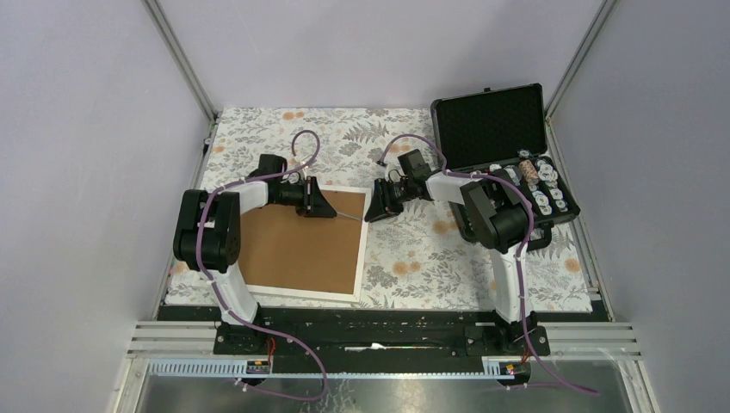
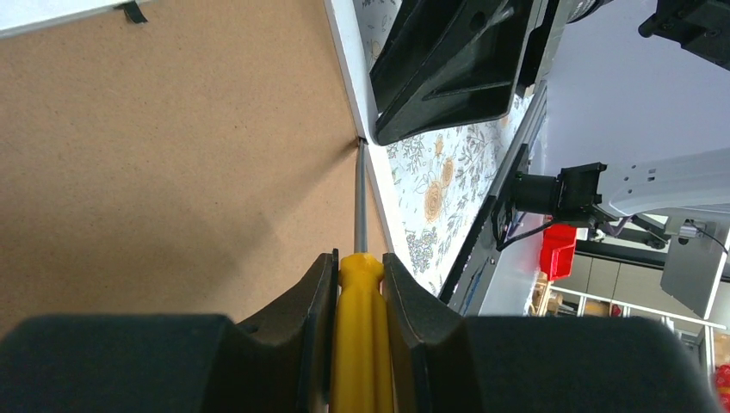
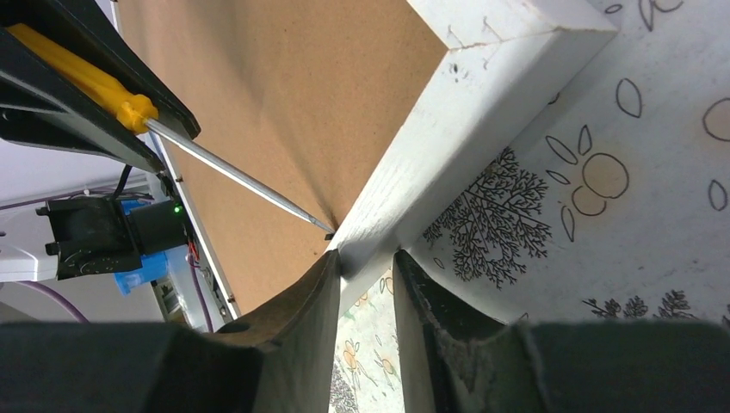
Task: Take the photo out of the frame
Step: Release the photo frame item from the photo frame.
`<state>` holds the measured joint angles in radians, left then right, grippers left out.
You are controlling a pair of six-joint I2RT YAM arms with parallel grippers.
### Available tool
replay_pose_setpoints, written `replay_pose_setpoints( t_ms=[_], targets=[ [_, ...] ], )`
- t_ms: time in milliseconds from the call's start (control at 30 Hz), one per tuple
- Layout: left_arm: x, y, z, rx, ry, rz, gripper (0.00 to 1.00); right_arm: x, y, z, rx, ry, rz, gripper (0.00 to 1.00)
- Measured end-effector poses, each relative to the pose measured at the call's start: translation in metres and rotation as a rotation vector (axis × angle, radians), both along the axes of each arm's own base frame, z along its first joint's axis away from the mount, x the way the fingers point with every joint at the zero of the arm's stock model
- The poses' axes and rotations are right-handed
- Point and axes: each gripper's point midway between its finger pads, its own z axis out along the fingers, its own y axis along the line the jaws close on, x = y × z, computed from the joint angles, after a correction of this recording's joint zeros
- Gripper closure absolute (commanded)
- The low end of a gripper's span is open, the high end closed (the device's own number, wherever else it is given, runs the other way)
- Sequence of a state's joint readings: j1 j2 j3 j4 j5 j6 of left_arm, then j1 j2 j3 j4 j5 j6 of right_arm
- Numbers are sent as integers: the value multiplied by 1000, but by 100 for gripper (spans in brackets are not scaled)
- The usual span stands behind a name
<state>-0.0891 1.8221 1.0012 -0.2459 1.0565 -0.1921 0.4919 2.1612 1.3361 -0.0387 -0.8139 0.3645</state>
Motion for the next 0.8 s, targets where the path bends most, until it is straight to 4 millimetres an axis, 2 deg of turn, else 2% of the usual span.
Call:
replay_pose_setpoints(
  t_ms=[367,800],
  targets=[
    [8,-15,12,80,-88,-10,100,-2,2,1,5,10,3,75],
    [6,-47,28,292,-356,-94,100,-3,0,0,-4,52,-18,75]
  ],
)
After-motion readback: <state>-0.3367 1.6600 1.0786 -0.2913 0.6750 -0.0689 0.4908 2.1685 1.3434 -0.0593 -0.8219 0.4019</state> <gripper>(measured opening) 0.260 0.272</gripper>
